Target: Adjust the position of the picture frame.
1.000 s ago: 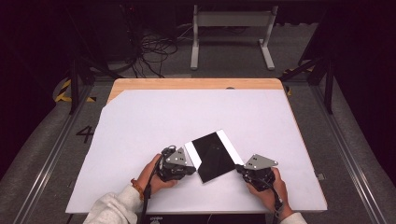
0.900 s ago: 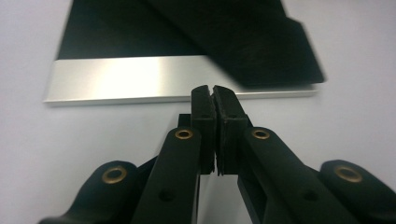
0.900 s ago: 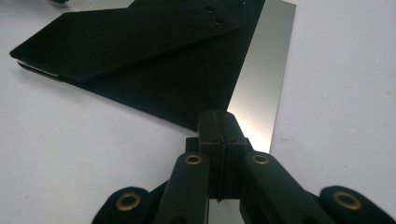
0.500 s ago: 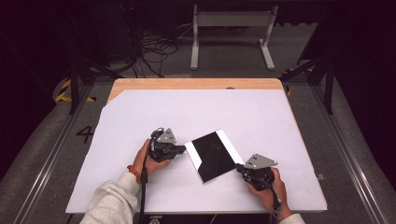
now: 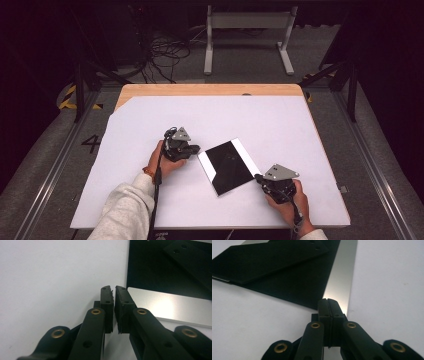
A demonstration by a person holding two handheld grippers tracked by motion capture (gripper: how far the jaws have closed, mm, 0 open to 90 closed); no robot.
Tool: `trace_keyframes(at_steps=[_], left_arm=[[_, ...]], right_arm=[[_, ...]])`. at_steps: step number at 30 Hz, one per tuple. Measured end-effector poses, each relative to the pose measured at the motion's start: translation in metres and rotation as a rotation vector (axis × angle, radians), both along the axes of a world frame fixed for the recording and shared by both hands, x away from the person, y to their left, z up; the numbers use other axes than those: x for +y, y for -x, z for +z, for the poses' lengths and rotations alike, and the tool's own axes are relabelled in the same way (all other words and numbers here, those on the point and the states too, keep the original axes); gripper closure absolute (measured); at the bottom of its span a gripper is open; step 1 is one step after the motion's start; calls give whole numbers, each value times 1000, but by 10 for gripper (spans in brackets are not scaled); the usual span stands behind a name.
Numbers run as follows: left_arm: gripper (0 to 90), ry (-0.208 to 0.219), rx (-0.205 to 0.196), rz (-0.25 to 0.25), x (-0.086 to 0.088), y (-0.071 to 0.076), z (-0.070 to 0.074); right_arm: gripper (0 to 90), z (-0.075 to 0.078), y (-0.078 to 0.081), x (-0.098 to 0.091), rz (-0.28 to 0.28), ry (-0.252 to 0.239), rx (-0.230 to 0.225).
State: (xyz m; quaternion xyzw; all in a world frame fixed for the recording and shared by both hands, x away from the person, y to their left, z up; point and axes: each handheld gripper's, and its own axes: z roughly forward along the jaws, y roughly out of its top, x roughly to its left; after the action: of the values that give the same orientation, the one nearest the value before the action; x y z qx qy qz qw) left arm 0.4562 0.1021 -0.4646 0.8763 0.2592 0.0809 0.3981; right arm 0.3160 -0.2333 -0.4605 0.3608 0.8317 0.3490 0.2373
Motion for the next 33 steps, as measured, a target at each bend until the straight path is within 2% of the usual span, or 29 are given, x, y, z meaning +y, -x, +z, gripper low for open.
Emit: trace_keyframes(at_steps=[2, 3, 6, 9, 18, 23, 27, 33], left_arm=[[847, 0, 12, -5, -1, -2, 0], [849, 5, 23, -14, -2, -3, 0], [862, -6, 21, -24, -4, -3, 1], [878, -21, 8, -37, -6, -2, 2], [900, -6, 61, -43, -4, 0, 2], [900, -13, 70, -44, -3, 3, 3], [900, 11, 100, -37, 1, 6, 2], [900, -5, 91, -39, 7, 14, 3]], right_arm=[[900, 0, -2, -4, -16, -28, 14], [900, 0, -2, -5, -17, -23, 14], [900, 0, -2, -5, -19, -19, 11], [900, 0, -1, -5, -22, -20, 11], [900, 0, -2, -6, -13, -29, 22], [900, 0, -4, -7, -8, -28, 26], [900, 0, -8, -6, -16, -19, 23], [900, 0, -22, -4, -36, -31, 27]])
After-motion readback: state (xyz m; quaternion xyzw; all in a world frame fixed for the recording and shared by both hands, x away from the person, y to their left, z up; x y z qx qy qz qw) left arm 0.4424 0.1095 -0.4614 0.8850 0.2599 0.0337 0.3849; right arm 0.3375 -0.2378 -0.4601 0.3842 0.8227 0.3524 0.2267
